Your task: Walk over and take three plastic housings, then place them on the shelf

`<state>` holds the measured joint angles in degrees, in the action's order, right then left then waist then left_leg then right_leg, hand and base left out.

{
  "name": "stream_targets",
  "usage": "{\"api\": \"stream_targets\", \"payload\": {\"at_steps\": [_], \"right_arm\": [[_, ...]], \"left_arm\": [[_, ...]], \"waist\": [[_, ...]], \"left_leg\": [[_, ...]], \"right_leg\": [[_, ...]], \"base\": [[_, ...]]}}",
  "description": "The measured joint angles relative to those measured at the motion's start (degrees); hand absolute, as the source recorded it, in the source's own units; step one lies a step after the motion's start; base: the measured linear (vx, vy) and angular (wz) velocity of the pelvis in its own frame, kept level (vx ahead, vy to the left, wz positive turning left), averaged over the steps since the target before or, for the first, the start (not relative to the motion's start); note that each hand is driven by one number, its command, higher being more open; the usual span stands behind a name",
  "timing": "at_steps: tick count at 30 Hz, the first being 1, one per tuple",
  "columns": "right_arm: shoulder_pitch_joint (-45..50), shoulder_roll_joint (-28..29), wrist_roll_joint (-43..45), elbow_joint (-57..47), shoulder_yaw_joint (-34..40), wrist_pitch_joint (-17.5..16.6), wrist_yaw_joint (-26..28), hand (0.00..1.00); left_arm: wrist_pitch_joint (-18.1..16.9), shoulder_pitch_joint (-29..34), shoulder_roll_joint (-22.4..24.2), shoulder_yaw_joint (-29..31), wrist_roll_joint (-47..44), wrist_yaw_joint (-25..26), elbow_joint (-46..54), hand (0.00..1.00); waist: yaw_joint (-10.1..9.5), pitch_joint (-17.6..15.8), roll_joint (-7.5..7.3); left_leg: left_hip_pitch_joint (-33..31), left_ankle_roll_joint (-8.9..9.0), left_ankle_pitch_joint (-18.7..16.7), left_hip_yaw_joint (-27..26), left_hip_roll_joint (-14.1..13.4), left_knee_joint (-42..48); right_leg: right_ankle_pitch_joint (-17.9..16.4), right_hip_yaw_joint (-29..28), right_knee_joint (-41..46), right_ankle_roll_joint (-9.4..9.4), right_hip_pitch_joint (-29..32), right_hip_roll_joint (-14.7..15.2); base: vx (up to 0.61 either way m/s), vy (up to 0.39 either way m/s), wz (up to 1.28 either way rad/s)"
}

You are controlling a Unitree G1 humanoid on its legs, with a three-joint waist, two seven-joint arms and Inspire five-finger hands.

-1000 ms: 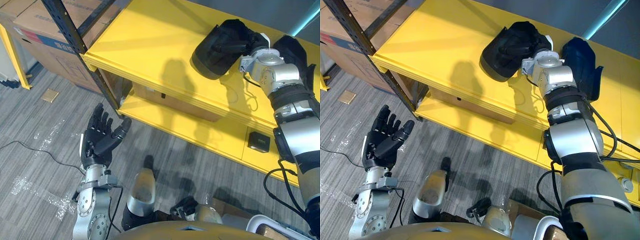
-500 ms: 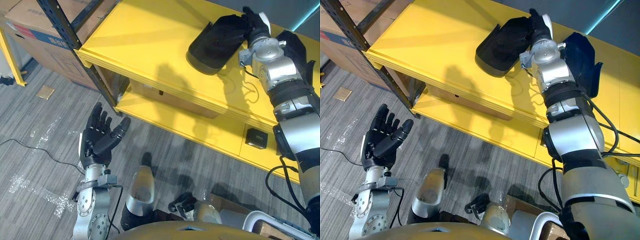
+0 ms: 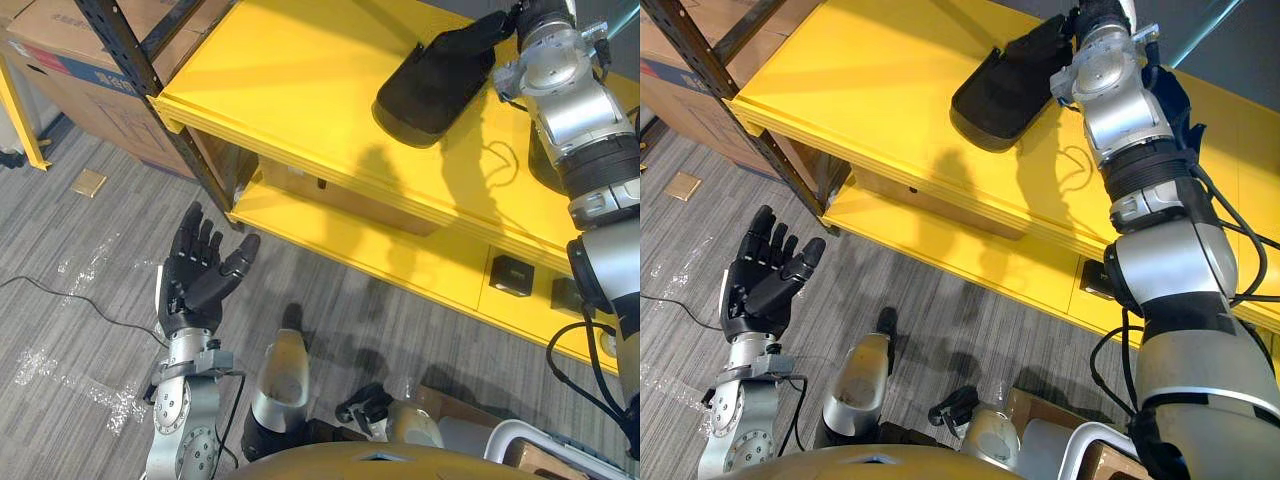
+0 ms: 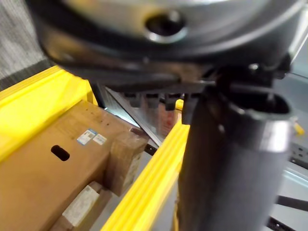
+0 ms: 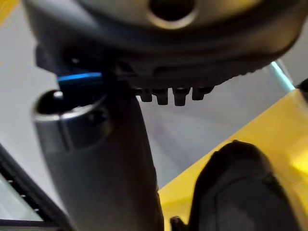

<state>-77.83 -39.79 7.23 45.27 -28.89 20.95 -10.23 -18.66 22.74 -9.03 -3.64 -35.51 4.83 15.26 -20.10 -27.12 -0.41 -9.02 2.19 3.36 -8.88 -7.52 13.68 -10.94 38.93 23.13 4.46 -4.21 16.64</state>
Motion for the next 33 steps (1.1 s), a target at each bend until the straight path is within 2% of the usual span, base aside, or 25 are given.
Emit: {"api": "stream_targets", "payload": {"at_steps": [5, 7, 10, 17, 23, 28, 30, 33], "right_arm": [[-0.05, -0.62, 0.06, 0.19, -1.36, 7.65, 3.90, 1.00], [-1.40, -0.90, 0.15, 2.30, -3.11, 11.29, 7.93, 1.00], [-2.18, -0.96, 0.19, 4.49, -3.37, 12.98, 11.27, 1.00], [-2.98, -0.91, 1.78, 7.09, -4.92, 13.45, 16.23, 1.00], [-2.83, -0.08, 2.53, 12.69, -4.04, 13.05, 19.59, 1.00], [-1.51, 1.46, 0.90, 12.29, -2.94, 10.38, 19.24, 1.00], [-1.25, 1.55, 0.27, 12.38, -1.93, 10.14, 19.07, 1.00], [0.14, 1.55, -1.53, 12.36, -1.98, 7.41, 19.14, 1.00]], "left_arm": [[0.01, -0.04, 0.01, -0.06, 0.14, -0.07, 0.00, 1.00], [0.03, 0.02, 0.01, -0.06, 0.14, -0.27, 0.00, 1.00], [0.09, 0.01, 0.02, -0.11, 0.14, -1.40, 0.00, 1.00], [0.66, -1.00, 0.01, -1.20, 0.13, -1.44, 0.03, 1.00], [2.77, -2.94, -0.11, -1.32, 0.14, -1.03, 0.95, 1.00], [2.86, -3.45, -0.48, -1.32, 0.14, 0.61, 3.15, 1.00], [2.86, -4.37, -0.48, -1.25, 0.14, 0.82, 3.28, 1.00], [2.86, -5.33, -0.51, -1.00, 0.13, 1.21, 3.28, 1.00]], "waist": [[0.05, 0.07, -0.14], [0.06, 0.08, -0.18], [0.05, 0.10, -0.30], [0.12, 0.28, -0.81], [0.47, 0.23, -0.94], [1.71, 0.20, -1.08], [1.55, 0.20, -1.08], [1.47, 0.22, -1.15]], "left_leg": [[1.15, 0.06, 0.30, -0.55, 0.03, -1.05], [1.84, 0.07, 0.70, -1.05, 0.07, -2.01], [2.10, 0.10, 0.72, -1.72, 0.08, -2.27], [2.70, 0.29, 1.47, -3.13, -0.04, -3.81], [3.50, 0.27, 2.75, -3.94, 0.34, -6.33], [3.59, 0.10, 3.17, -4.33, 0.84, -7.02], [3.59, -0.02, 3.26, -4.43, 1.05, -7.16], [3.60, -0.10, 3.62, -4.44, 1.21, -7.68]], "right_leg": [[0.08, -0.31, -0.04, 0.12, -0.41, 0.05], [0.11, -0.74, -0.15, 0.14, -0.40, 0.03], [0.11, -1.35, -0.14, 0.13, -0.06, -0.12], [0.12, -2.91, -0.05, 0.08, 1.33, -0.28], [0.09, -3.53, 0.20, -0.05, 2.35, 0.22], [-0.10, -4.01, 1.16, -0.29, 3.28, 0.87], [-0.34, -3.95, 1.70, -0.59, 3.54, 1.27], [-0.51, -3.92, 1.81, -0.88, 3.79, 1.41]], "base": [[0.01, 0.003, -0.05], [0.01, -0.003, -0.07], [0.00, 0.006, -0.10], [0.00, 0.000, -0.10], [-0.01, 0.010, -0.05], [-0.01, 0.006, -0.03], [-0.02, 0.040, 0.00], [0.00, 0.000, 0.00]]}}
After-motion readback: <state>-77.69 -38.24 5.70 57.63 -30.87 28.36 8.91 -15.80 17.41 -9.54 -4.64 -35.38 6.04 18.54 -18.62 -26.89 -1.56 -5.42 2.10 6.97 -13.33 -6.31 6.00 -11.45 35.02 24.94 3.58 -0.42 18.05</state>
